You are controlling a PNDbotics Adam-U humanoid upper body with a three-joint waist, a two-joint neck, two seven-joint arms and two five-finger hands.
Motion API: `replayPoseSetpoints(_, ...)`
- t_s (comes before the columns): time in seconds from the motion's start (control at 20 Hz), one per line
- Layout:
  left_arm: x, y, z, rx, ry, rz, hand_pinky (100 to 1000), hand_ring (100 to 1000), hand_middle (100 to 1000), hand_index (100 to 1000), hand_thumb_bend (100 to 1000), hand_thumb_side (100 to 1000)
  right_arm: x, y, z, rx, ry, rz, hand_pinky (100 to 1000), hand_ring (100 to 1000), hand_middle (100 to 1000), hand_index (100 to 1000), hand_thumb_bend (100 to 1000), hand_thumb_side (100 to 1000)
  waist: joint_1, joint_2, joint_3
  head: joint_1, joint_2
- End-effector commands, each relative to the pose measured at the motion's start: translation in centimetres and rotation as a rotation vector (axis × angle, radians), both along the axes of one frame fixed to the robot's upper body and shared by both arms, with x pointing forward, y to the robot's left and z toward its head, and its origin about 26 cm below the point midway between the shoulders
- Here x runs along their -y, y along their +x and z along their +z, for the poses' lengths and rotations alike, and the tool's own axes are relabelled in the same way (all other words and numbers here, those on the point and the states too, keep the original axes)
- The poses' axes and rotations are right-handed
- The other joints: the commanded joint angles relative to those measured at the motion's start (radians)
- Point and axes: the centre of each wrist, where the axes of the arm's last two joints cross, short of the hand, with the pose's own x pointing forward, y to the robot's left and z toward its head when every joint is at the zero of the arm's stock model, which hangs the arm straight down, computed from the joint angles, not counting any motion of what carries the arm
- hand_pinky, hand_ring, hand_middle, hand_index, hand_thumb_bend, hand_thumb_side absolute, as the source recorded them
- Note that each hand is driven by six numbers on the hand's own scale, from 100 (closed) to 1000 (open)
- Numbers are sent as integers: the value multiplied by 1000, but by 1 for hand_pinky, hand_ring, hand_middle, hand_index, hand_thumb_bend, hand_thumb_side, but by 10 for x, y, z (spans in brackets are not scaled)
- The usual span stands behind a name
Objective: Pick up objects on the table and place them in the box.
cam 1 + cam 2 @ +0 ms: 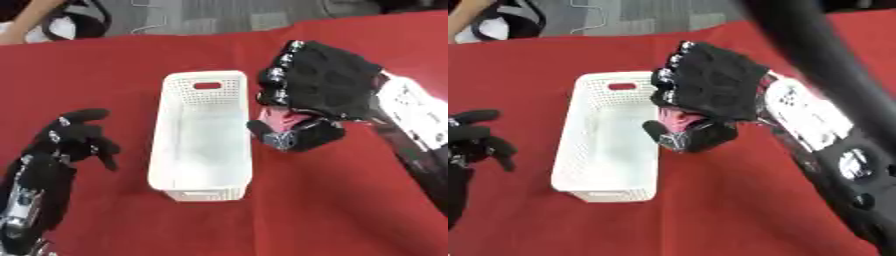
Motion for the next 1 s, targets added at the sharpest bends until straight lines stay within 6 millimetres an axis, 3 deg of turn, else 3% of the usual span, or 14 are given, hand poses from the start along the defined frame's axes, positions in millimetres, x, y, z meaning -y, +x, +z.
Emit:
replayPoseSetpoints(0.05, 1, -1, 8, 26, 24, -21, 369, 537, 747, 739, 100, 934, -8, -12, 13, 31, -14, 31, 100, 100, 100, 108, 100, 824, -7, -24, 4, 3, -22)
replayPoseSetpoints(0.25, 7, 0, 11, 40, 42, -62, 365, 523, 730, 736, 100, 930, -20, -9, 15, 13, 1, 43, 100, 100, 100, 108, 100, 822, -9, -25, 30, 22, -47)
replayPoseSetpoints(0.55, 16, 3, 16, 53, 47, -126, 366, 522, 721, 734, 100, 928, -28, 13, 12, -22, 21, -23, 100, 100, 100, 110, 100, 816, -12, -25, 62, 82, -82)
replayPoseSetpoints(1.0, 32, 6, 25, 80, 52, -233, 364, 516, 684, 721, 100, 924, -29, 45, -1, -53, 44, -108, 100, 100, 100, 111, 100, 813, -13, -11, 119, 86, -107)
